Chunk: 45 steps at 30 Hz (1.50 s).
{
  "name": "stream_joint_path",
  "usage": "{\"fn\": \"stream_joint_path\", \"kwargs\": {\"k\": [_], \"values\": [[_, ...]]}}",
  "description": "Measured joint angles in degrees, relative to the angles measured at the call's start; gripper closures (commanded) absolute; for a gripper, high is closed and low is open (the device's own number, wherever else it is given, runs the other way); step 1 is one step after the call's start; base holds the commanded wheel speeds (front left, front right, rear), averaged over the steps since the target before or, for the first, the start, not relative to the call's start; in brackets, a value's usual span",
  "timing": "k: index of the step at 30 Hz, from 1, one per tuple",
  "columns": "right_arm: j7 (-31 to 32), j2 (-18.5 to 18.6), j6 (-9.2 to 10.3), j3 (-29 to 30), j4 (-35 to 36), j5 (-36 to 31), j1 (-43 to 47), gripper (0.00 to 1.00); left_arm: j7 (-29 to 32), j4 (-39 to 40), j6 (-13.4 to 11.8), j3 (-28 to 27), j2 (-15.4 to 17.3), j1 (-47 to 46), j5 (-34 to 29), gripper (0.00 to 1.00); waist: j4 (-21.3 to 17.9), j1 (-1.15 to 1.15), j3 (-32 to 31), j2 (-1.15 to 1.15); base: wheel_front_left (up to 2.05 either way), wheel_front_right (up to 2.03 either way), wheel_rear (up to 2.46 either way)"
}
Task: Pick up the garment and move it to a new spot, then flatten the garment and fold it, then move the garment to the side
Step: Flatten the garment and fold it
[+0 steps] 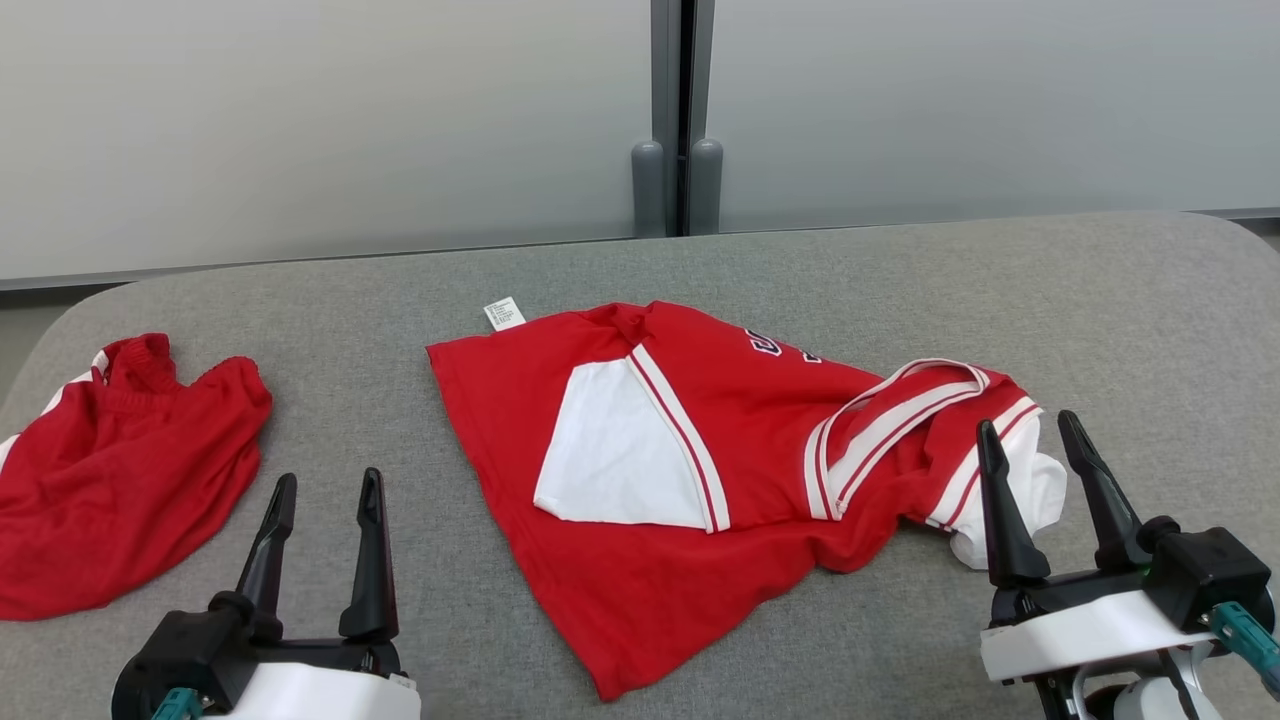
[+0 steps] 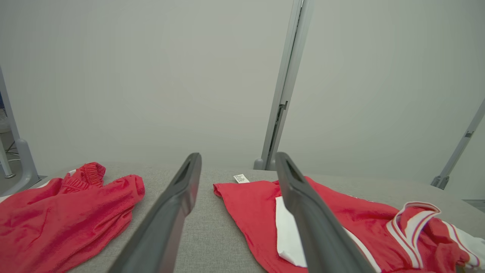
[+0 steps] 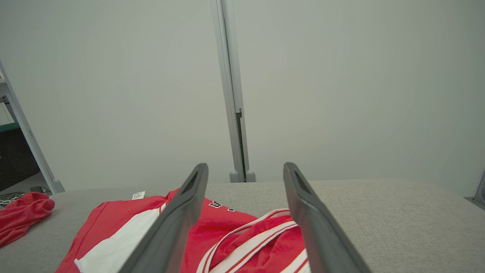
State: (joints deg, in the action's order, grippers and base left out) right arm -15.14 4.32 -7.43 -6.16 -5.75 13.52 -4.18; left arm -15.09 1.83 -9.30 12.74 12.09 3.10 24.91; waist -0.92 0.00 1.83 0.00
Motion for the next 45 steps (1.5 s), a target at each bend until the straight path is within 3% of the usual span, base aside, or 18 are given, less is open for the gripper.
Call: {"fn": "stream_joint_path", "kwargs": {"k": [12,18,24,34,35,36,37,38,39,42,45], "values": [[0.2,0.7,0.0,-2.4,-4.0,1.3,-1.8,0.0,0.0,-1.7,4.3,-2.1,-4.3,-0.3,-3.4,0.0,2.2,0.0,0.3,0.0,0.0,0.0,0.0],[10.7,1.4,0.0,-4.6,-12.5,3.0,-6.7,0.0,0.0,-3.3,5.7,-2.1,-5.4,-1.1,-3.7,0.0,5.3,0.0,0.8,0.0,0.0,0.0,0.0],[22.6,1.3,0.0,-2.3,-21.5,3.7,-10.2,0.0,0.0,-5.0,6.7,-1.8,-6.3,-1.3,-3.7,0.0,9.3,0.0,1.0,0.0,0.0,0.0,0.0],[29.9,-0.5,0.0,1.4,-27.0,4.4,-12.4,0.0,-0.1,-6.5,7.8,-2.4,-7.0,-2.3,-4.2,0.0,14.9,0.0,1.9,0.0,0.0,0.0,0.0],[30.2,-0.6,0.0,1.9,-27.4,4.3,-12.5,0.07,0.0,-6.6,8.0,-2.5,-7.1,-2.4,-4.2,0.0,15.2,0.0,2.0,0.0,0.0,0.0,0.0],[30.3,-0.6,0.0,2.3,-27.7,4.1,-12.6,0.54,-0.1,-6.7,8.1,-2.6,-7.1,-2.4,-4.2,0.0,15.5,0.0,2.1,0.0,0.0,0.0,0.0],[30.3,-0.6,0.0,2.7,-27.8,3.9,-12.6,0.54,-0.1,-6.8,8.2,-2.6,-7.2,-2.4,-4.3,0.0,15.7,0.0,2.2,0.0,0.0,0.0,0.0],[30.2,-0.6,0.0,3.1,-27.9,3.4,-12.7,0.88,0.0,-7.0,8.2,-2.7,-7.3,-2.4,-4.3,0.0,15.9,0.0,2.3,0.0,0.0,0.0,0.0],[30.0,-0.7,0.0,3.3,-28.0,3.2,-12.7,1.0,-0.1,-7.0,8.3,-2.7,-7.3,-2.4,-4.3,0.0,16.1,0.0,2.3,0.0,0.0,0.0,0.0],[29.1,-0.9,0.0,3.5,-27.1,3.8,-12.8,1.0,-0.1,-7.3,8.5,-2.8,-7.4,-2.4,-4.6,0.0,16.4,0.0,2.2,0.0,0.0,0.0,0.0],[28.6,-1.2,0.0,3.1,-24.0,8.5,-13.4,1.0,-0.1,-7.3,8.6,-3.1,-7.5,-2.4,-4.8,0.0,16.4,0.0,2.3,0.0,0.0,0.0,0.0]]}}
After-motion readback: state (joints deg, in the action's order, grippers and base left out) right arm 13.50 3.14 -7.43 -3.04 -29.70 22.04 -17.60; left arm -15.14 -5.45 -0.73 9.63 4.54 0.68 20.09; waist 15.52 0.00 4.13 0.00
